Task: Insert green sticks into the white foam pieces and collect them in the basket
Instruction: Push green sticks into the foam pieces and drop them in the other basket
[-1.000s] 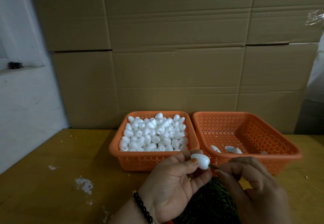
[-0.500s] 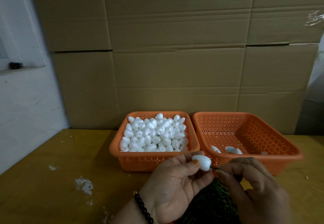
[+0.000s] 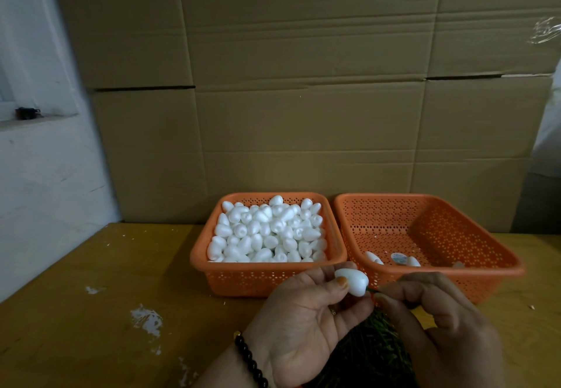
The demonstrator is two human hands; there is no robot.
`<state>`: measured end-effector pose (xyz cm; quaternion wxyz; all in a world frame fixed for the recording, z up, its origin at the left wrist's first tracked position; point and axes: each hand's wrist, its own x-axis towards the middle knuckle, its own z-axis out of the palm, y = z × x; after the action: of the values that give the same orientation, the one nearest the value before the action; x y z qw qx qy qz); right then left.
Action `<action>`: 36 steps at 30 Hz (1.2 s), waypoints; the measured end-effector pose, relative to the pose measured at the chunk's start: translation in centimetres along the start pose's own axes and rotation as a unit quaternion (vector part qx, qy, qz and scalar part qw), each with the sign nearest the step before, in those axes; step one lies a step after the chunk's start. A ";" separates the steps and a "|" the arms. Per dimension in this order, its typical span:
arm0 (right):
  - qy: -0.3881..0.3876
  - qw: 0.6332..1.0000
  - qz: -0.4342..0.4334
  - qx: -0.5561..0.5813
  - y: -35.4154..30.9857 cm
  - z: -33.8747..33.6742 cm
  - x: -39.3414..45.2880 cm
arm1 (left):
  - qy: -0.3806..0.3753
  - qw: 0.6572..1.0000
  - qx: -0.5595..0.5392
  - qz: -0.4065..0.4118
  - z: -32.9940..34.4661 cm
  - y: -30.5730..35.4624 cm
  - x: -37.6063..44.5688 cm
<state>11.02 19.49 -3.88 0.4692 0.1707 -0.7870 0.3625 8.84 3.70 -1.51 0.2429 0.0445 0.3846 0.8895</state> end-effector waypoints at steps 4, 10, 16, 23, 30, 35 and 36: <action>-0.003 1.000 0.007 0.000 0.0 0.0 0.1 | 0.000 1.000 0.002 -0.003 0.0 0.0 0.0; -0.012 1.000 0.017 0.008 0.0 -0.1 0.1 | -0.009 1.000 -0.005 -0.008 0.0 0.1 0.0; -0.022 0.999 0.020 0.016 -0.4 -0.2 0.3 | -0.003 0.998 -0.056 -0.007 -0.1 0.4 0.1; -0.025 0.999 0.032 0.016 -0.6 -0.2 0.1 | 0.016 0.993 -0.113 -0.035 -0.3 0.7 0.3; -0.065 0.996 0.056 -0.014 0.0 0.0 -0.3 | 0.058 0.977 -0.196 -0.061 -0.5 1.0 0.7; -0.124 0.990 0.063 -0.023 0.1 0.0 -0.6 | 0.057 0.974 -0.213 -0.052 -0.8 0.9 0.8; -0.126 0.990 0.064 -0.019 0.2 -0.1 -0.6 | 0.054 0.975 -0.210 -0.049 -0.8 0.8 0.8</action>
<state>11.24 19.62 -4.41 0.3450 0.1555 -0.8561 0.3520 7.61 3.03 -1.57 0.2693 -0.0744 0.2033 0.9384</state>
